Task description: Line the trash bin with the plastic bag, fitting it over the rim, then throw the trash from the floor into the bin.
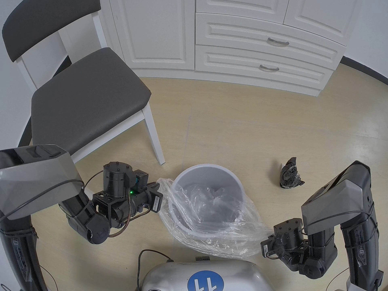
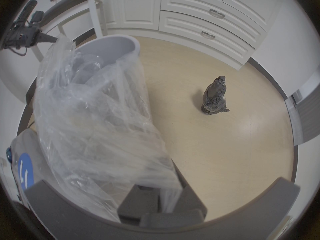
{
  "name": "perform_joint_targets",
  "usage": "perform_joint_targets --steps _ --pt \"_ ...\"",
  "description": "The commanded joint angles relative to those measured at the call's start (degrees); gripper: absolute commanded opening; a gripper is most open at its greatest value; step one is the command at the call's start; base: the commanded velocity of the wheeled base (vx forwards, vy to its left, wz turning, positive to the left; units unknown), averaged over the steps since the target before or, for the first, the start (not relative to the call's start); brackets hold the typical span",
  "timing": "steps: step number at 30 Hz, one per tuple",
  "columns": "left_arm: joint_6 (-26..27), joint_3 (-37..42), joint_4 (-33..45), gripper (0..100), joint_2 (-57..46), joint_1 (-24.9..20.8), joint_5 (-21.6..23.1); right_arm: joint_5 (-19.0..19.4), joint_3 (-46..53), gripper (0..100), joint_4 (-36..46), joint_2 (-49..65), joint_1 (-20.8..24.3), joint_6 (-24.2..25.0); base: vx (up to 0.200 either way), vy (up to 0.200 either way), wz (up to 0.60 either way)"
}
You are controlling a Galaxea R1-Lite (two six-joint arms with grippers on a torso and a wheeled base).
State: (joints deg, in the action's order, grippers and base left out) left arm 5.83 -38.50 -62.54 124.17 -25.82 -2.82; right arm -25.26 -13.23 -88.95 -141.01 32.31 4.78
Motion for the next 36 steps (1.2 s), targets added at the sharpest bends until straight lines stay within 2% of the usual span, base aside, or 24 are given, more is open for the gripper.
perform_joint_targets --steps 1,13,19,30,36 --pt "-0.55 -1.14 -2.59 0 3.71 -0.20 -0.26 -1.37 -3.56 0 -1.05 -1.99 -0.66 1.37 0.000 0.000 0.00" --pt "0.94 0.88 -2.24 0 2.92 0.68 -0.26 -0.58 3.56 0 -1.05 0.21 -1.63 -1.79 0.000 0.000 0.00" --pt "3.14 -0.17 -0.22 0 3.80 3.32 -0.08 -0.05 3.73 0 -1.05 -0.14 -1.89 -2.05 0.000 0.000 0.00" --pt "3.14 -0.79 0.31 0 4.23 3.76 0.00 0.12 3.30 0 -1.05 -0.58 -2.25 -1.97 0.000 0.000 0.00" --pt "3.23 -2.02 3.04 0 4.85 4.73 -0.08 0.21 3.30 0 -1.05 -0.67 -2.42 -1.97 0.000 0.000 0.00"
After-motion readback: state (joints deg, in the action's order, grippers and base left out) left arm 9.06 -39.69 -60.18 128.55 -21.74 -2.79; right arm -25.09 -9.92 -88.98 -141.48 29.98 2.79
